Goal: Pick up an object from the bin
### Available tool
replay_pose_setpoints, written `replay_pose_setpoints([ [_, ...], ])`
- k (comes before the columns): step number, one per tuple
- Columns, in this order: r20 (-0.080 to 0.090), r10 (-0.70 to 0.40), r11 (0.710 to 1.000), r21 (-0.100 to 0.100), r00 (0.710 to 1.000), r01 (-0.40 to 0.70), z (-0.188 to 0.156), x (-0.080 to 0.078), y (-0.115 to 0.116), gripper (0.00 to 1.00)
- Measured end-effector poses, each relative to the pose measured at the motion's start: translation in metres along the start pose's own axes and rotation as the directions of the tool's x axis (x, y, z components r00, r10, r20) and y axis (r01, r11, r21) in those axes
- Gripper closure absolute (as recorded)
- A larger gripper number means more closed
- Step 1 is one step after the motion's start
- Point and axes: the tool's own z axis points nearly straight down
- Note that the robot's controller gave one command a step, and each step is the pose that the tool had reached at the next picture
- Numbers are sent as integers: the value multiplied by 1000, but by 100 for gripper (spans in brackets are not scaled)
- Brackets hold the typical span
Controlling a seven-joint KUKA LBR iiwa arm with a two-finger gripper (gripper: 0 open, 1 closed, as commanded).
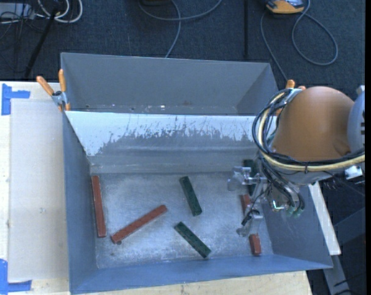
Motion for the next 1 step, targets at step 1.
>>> replay_pose_setpoints([
  [1,3,472,882,-2,882,-472,63,6,13,0],
])
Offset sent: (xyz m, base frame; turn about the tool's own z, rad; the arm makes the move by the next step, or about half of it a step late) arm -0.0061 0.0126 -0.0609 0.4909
